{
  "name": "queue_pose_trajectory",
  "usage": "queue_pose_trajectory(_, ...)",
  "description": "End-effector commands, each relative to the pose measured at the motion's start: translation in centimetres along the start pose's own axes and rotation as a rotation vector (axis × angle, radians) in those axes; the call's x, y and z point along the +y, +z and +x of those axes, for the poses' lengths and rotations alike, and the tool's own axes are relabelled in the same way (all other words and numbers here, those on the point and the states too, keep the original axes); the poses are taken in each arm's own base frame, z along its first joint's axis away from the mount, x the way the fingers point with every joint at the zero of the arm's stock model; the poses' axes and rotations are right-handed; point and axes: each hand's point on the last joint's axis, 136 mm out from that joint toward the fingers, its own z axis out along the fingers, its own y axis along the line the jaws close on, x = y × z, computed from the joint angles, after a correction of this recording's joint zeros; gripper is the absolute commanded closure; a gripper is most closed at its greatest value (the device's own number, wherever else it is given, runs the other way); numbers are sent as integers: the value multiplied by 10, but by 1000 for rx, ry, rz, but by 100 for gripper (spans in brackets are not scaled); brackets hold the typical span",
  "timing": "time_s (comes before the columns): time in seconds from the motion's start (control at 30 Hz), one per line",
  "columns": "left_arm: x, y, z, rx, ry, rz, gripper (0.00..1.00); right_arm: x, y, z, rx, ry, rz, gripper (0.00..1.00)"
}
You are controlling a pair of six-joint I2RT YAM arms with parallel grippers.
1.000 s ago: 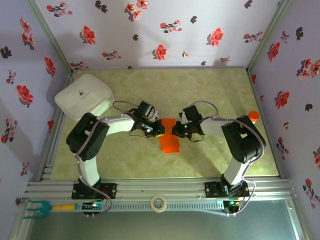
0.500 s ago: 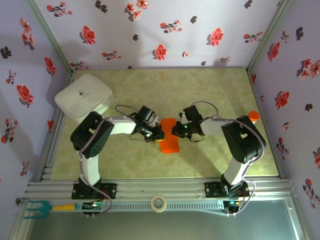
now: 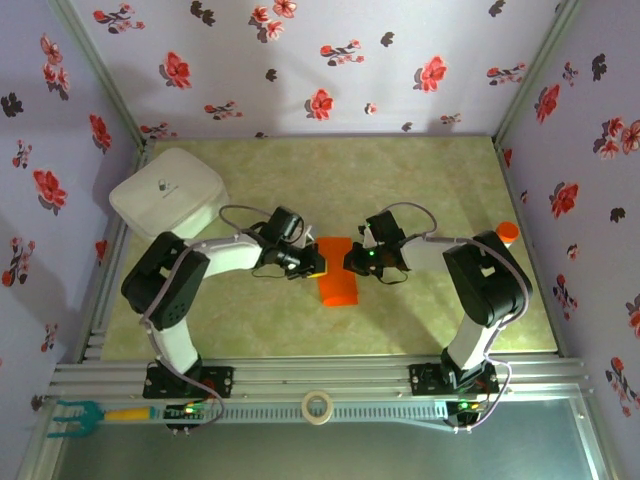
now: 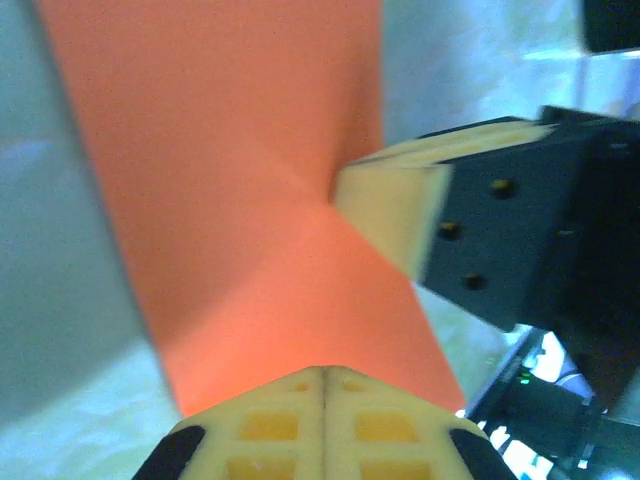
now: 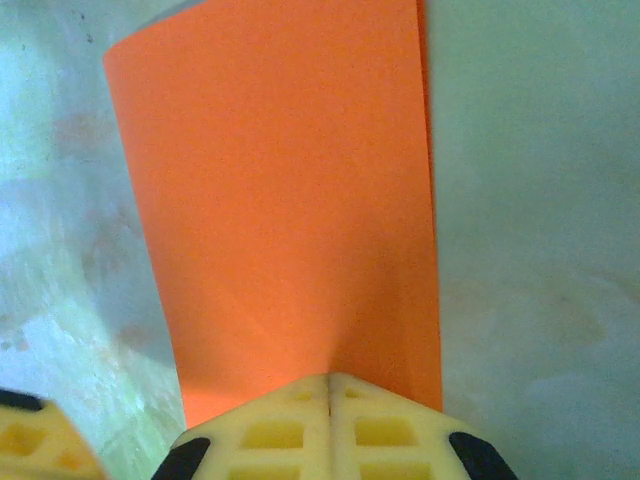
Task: Fold a paper plane with a square sheet of paper (pick it up from the middle)
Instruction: First fold the square sheet of paper in half at the center of the table.
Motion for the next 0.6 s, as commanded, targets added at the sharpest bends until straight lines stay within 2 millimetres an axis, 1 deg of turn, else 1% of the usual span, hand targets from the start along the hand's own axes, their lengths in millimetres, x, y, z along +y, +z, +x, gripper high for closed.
queue_pose_trajectory(0.0,-13,5,11,30,-40,61,98,-69,3,36,79,119,250,100)
queue_pose_trajectory(0.07,-7,12,17,55,-47,43,98,-70,3,36,78,120,250,100)
queue_pose_trajectory(0.17,10,21,26,79,-67,10,99,-69,3,36,77,121,248,100)
queue_pose_trajectory(0.33,39,30,41,114,-81,-49,99,-70,2,36,74,122,253,100)
queue_pose_trajectory(0.47,61,34,53,133,-89,-95,100,-72,2,37,73,121,258,100)
queue_pose_trajectory(0.57,76,31,57,137,-71,-162,100,-75,3,38,74,116,266,100)
